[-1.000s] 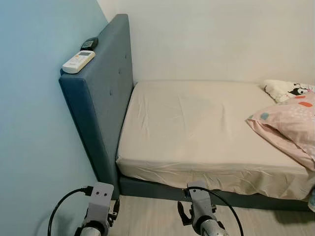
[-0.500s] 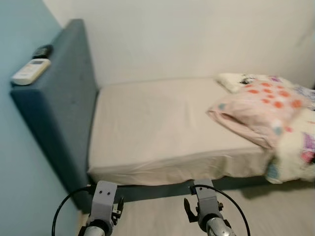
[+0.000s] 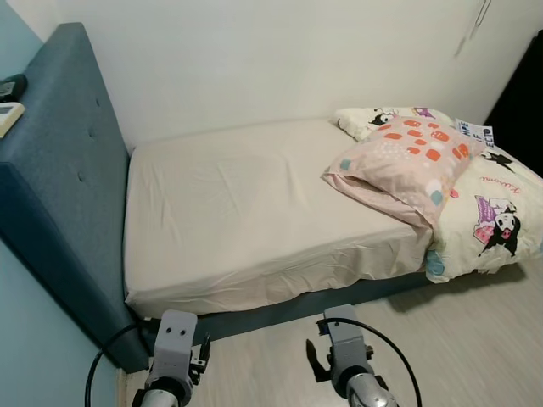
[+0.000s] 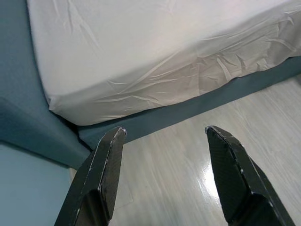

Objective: Clean up the room

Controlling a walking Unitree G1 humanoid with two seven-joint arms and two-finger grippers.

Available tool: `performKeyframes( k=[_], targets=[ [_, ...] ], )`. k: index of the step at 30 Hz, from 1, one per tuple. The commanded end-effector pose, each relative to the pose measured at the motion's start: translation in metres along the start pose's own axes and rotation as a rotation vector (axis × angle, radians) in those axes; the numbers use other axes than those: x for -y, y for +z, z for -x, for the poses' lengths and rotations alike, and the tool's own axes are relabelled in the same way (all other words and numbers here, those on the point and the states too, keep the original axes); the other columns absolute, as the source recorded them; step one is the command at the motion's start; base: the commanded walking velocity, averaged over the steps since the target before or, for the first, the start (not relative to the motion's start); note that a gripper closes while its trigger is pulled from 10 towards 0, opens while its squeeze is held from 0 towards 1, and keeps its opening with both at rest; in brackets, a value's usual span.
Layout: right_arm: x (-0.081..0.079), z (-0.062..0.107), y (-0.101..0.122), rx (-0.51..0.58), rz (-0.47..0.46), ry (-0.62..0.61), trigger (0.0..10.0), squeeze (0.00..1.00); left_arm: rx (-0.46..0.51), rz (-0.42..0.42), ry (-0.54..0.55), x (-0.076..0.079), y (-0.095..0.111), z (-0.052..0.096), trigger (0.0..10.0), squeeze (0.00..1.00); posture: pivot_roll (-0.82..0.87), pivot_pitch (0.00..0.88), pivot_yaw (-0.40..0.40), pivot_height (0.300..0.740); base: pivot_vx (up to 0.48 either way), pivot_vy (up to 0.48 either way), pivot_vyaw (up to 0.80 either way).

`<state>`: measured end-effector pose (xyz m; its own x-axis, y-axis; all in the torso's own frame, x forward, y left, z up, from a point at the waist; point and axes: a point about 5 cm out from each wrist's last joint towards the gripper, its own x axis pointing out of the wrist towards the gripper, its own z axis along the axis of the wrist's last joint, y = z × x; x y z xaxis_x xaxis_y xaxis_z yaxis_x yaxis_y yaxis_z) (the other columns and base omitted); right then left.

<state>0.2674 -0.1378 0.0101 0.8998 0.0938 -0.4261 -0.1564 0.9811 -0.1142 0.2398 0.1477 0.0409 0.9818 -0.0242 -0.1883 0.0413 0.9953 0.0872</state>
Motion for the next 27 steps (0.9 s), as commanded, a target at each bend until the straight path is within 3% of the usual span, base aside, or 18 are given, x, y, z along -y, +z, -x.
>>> performKeyframes(
  k=[1, 11, 27],
  targets=[
    [0.0015, 0.0019, -0.005, -0.01, -0.005, -0.003, 10.0, 0.0, -0.01, 0.007, 0.007, -0.001, -0.0045, 0.0029, 10.0, 0.0, -0.01, 0.135, -0.02, 0.74, 0.0, 0.0, 0.0],
    [0.0019, 0.0011, -0.0037, -0.006, -0.004, -0.001, 10.0, 0.0, 0.018, 0.052, -0.018, 0.0021, -0.0004, 0.0043, 10.0, 0.0, -0.02, 0.134, -0.02, 0.74, 0.0, 0.0, 0.0],
    [0.0016, 0.0013, -0.0032, -0.004, -0.005, 0.004, 10.0, 0.0, 0.023, 0.065, -0.019, 0.0021, 0.0011, 0.0032, 10.0, 0.0, -0.02, 0.133, -0.022, 0.74, 0.316, 0.0, 0.0]
  ],
)
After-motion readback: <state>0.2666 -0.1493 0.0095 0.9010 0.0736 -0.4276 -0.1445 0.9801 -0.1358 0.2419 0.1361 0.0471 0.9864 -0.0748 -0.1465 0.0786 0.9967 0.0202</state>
